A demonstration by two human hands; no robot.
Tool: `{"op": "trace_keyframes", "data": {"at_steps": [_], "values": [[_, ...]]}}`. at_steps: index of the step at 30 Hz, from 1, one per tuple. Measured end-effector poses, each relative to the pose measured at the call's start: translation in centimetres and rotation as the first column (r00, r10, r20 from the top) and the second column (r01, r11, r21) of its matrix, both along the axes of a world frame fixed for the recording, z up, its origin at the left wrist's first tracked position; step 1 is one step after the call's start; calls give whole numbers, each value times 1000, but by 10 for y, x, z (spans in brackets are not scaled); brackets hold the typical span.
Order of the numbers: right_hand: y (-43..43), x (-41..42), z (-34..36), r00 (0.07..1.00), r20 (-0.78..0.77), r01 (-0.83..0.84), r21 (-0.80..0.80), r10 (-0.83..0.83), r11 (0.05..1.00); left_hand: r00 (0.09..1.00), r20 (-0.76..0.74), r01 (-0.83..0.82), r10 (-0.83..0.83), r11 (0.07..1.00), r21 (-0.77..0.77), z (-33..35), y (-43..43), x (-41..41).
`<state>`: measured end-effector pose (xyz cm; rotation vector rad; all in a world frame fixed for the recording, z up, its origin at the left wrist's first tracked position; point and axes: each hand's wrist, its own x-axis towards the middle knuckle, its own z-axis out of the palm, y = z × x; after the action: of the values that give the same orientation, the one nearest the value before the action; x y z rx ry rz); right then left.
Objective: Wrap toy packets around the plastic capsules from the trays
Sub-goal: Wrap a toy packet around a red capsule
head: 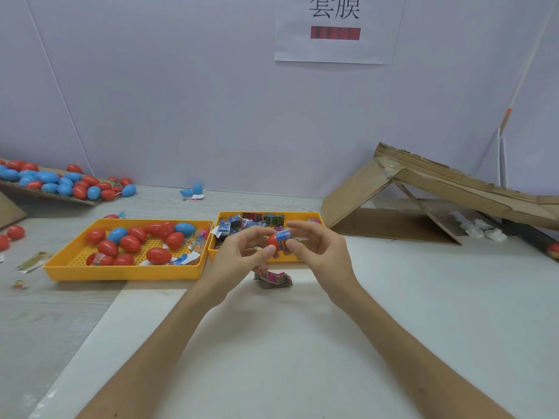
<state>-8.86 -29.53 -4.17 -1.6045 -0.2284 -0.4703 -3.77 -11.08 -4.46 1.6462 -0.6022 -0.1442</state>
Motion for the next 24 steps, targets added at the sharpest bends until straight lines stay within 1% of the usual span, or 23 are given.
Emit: {"op": "trace_keyframes", "data": {"at_steps": [6,14,18,21,24], "values": [[-2,0,1,996,29,83,-40,-82,996,1000,5,-19,19,1000,18,0,-1,0],[1,-1,0,999,-12,38,-54,-38,998,1000,0,-20,20,1000,7,2,-1,-2],[1,-1,1,1000,1,15,-16,-15,1000,1000,0,-24,24,1000,-2,2,-1,-2],[1,0,0,999,28,26,14,-27,1000,1000,-1,-21,21,1000,-8,2,-1,-3],[0,1,1,999,15,29,80,-30,996,1000,-1,-25,25,1000,-12,2,-1,-3]]}}
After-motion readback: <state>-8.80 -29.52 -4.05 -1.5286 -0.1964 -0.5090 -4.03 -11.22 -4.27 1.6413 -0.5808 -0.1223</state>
